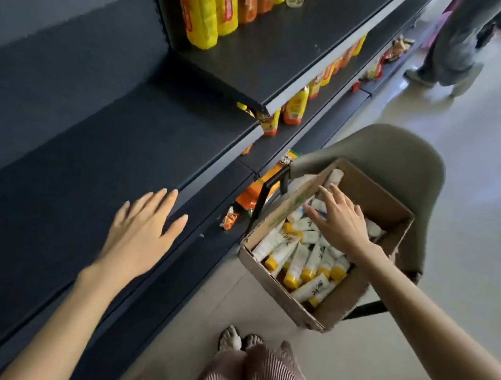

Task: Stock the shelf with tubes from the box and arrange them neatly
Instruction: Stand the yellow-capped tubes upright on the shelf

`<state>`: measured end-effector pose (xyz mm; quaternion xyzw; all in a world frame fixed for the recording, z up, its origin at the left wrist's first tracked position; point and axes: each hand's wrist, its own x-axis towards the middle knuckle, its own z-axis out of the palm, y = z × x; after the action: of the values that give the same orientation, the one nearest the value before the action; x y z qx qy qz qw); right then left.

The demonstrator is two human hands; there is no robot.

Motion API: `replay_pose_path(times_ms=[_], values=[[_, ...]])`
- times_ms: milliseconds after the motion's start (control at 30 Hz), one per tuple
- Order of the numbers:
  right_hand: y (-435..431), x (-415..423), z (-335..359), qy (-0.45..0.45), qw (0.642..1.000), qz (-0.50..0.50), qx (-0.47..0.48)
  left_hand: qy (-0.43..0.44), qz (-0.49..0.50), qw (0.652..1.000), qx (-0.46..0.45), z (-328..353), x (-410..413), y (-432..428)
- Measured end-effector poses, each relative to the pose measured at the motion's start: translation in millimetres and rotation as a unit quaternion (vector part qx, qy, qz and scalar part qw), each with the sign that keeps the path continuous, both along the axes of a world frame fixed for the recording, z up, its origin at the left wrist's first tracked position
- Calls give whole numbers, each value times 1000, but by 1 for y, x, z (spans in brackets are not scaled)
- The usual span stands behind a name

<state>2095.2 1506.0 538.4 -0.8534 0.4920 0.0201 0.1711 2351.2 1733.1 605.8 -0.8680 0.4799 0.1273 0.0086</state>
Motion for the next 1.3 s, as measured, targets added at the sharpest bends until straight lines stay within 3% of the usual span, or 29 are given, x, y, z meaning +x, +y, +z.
replay_pose_path(times_ms=[200, 700, 967, 1033, 1200, 1300], values=[[8, -22, -65, 25, 993, -81, 82, 41, -63, 996, 50, -44, -12, -42], [-1, 0, -199, 41, 965, -125, 226, 87, -77, 990, 81, -121, -25, -114], [-9, 34, -260, -94, 875, -306, 363, 101, -77, 989, 69, -148, -32, -130], [-7, 39, -267, -98, 860, -344, 365, 108, -74, 989, 71, -153, -35, -130], [-7, 50, -281, -79, 862, -404, 296, 130, -66, 986, 75, -165, -44, -128], [-20, 53, -287, -93, 834, -459, 291, 145, -61, 985, 70, -171, -49, -126]])
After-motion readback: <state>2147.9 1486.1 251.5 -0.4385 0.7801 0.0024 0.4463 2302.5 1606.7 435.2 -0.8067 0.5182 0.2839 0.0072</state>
